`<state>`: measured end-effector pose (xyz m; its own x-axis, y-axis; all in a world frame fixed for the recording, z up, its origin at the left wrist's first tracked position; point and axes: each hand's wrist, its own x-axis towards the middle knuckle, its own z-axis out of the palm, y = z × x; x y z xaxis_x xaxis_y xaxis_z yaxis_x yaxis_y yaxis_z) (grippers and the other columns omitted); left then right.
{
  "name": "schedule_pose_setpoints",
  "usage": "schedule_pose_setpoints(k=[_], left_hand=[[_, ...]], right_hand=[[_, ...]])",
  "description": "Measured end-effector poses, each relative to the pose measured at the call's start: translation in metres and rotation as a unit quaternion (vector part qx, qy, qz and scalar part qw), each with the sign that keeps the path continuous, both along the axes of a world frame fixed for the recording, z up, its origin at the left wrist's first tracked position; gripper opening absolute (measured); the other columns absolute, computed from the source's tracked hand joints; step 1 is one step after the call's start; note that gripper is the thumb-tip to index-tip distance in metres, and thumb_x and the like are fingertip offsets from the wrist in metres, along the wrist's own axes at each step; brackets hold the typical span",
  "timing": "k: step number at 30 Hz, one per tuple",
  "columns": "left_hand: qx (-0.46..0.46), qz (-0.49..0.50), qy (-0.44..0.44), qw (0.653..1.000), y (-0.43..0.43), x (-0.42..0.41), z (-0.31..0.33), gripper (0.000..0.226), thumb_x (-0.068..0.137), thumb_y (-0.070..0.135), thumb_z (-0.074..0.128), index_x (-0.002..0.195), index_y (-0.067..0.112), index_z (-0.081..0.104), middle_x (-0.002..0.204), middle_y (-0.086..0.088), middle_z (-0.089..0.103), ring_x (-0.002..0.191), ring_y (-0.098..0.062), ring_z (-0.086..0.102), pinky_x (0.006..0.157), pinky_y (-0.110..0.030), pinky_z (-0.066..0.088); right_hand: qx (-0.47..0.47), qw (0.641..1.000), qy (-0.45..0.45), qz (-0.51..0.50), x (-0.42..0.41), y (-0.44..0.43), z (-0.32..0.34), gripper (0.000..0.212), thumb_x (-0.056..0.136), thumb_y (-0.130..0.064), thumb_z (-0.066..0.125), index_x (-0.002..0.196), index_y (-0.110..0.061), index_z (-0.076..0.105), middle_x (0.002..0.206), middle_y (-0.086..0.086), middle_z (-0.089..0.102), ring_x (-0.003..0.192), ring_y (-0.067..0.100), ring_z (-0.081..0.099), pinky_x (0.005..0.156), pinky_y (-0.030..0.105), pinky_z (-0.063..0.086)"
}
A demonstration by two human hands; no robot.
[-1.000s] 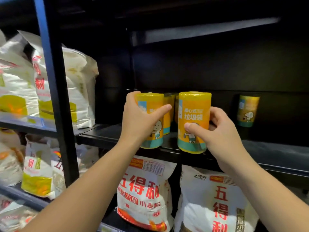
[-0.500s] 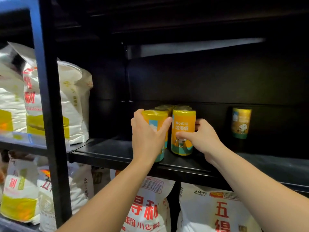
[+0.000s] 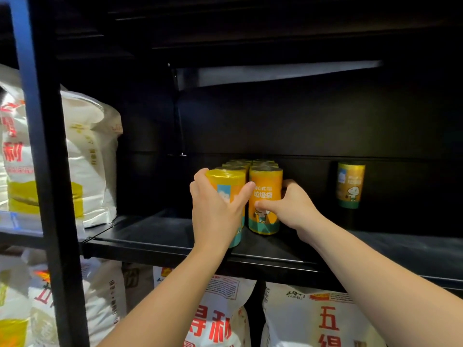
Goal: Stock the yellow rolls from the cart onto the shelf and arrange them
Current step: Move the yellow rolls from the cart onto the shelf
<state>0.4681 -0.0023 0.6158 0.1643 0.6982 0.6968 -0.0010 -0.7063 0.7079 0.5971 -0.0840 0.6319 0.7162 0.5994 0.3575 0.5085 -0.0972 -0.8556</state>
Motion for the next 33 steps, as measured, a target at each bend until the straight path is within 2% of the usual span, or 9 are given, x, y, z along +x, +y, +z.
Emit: schedule_pose_setpoints(k=[2, 4, 6, 10, 14, 21, 26, 30, 33], left_hand=[[0.005, -0.005, 0.000, 1.000, 0.002, 0.000, -0.001, 0.088, 0.074, 0.057, 0.074, 0.141, 0.018, 0.033, 0.125, 0.001, 0.045, 0.106, -0.008, 0.051, 0.069, -0.009, 0.040], [0.005, -0.008, -0.003, 1.000, 0.005, 0.001, -0.001, 0.089, 0.074, 0.061, 0.071, 0.141, 0.018, 0.032, 0.127, -0.001, 0.046, 0.112, -0.013, 0.052, 0.081, -0.020, 0.050], [-0.001, -0.007, -0.005, 1.000, 0.006, 0.001, -0.002, 0.085, 0.080, 0.062, 0.065, 0.143, 0.018, 0.029, 0.131, -0.001, 0.044, 0.117, -0.016, 0.051, 0.089, -0.031, 0.052], [0.004, -0.042, 0.000, 0.999, 0.007, -0.004, -0.004, 0.069, 0.090, 0.056, 0.046, 0.144, 0.018, 0.026, 0.133, -0.004, 0.041, 0.116, -0.016, 0.049, 0.089, -0.032, 0.048], [-0.016, -0.109, 0.010, 0.994, 0.012, -0.012, -0.004, 0.054, 0.098, 0.032, 0.055, 0.142, 0.020, 0.025, 0.134, -0.006, 0.043, 0.113, -0.019, 0.054, 0.093, -0.039, 0.054], [-0.039, -0.179, 0.039, 0.982, 0.018, -0.021, -0.006, 0.064, 0.096, 0.041, 0.056, 0.146, 0.034, 0.015, 0.141, -0.002, 0.038, 0.122, -0.018, 0.052, 0.100, -0.045, 0.051], [-0.074, -0.218, 0.055, 0.971, 0.017, -0.030, -0.007, 0.071, 0.096, 0.041, 0.056, 0.150, 0.033, 0.011, 0.143, 0.002, 0.040, 0.124, -0.015, 0.051, 0.102, -0.042, 0.049], [-0.081, -0.207, 0.058, 0.973, 0.019, -0.043, -0.008, 0.076, 0.095, 0.044, 0.057, 0.152, 0.032, 0.009, 0.146, 0.004, 0.036, 0.128, -0.014, 0.047, 0.104, -0.044, 0.047], [-0.074, -0.191, 0.062, 0.977, 0.021, -0.058, -0.007, 0.078, 0.093, 0.046, 0.059, 0.153, 0.030, 0.012, 0.149, 0.001, 0.035, 0.131, -0.017, 0.044, 0.105, -0.045, 0.045]], right_hand=[[-0.013, 1.000, -0.007, -0.006, 0.000, 0.001, 0.000, 0.064, 0.073, -0.028, 0.086, 0.123, -0.020, 0.047, 0.116, 0.001, 0.060, 0.103, 0.018, 0.061, 0.082, 0.033, 0.053], [-0.024, 1.000, -0.010, -0.009, -0.001, 0.000, 0.002, 0.069, 0.074, -0.029, 0.085, 0.129, -0.018, 0.046, 0.118, 0.001, 0.059, 0.107, 0.019, 0.060, 0.084, 0.034, 0.052], [-0.031, 0.999, -0.015, -0.010, -0.001, -0.001, 0.003, 0.069, 0.075, -0.028, 0.085, 0.131, -0.017, 0.045, 0.120, 0.002, 0.059, 0.107, 0.019, 0.059, 0.083, 0.033, 0.052], [-0.037, 0.999, -0.028, -0.015, -0.003, -0.002, 0.001, 0.067, 0.077, -0.028, 0.084, 0.130, -0.016, 0.044, 0.120, 0.002, 0.058, 0.107, 0.019, 0.059, 0.088, 0.036, 0.054], [-0.043, 0.998, -0.034, -0.021, -0.006, -0.002, 0.001, 0.067, 0.078, -0.029, 0.082, 0.131, -0.016, 0.043, 0.122, 0.003, 0.057, 0.107, 0.019, 0.058, 0.087, 0.036, 0.053], [-0.041, 0.998, -0.034, -0.037, -0.012, 0.002, 0.000, 0.065, 0.081, -0.031, 0.080, 0.131, -0.016, 0.042, 0.126, 0.005, 0.057, 0.108, 0.020, 0.059, 0.084, 0.035, 0.052], [-0.050, 0.997, -0.037, -0.047, -0.016, 0.002, 0.001, 0.069, 0.081, -0.031, 0.080, 0.135, -0.015, 0.039, 0.130, 0.007, 0.056, 0.115, 0.024, 0.059, 0.090, 0.039, 0.053], [-0.048, 0.996, -0.045, -0.057, -0.019, -0.002, 0.002, 0.082, 0.078, -0.032, 0.082, 0.140, -0.011, 0.033, 0.133, 0.009, 0.055, 0.117, 0.025, 0.058, 0.090, 0.039, 0.053], [-0.007, 0.995, -0.066, -0.077, -0.030, -0.009, 0.004, 0.090, 0.079, -0.033, 0.082, 0.147, -0.011, 0.026, 0.141, 0.010, 0.050, 0.122, 0.024, 0.055, 0.090, 0.035, 0.050]])
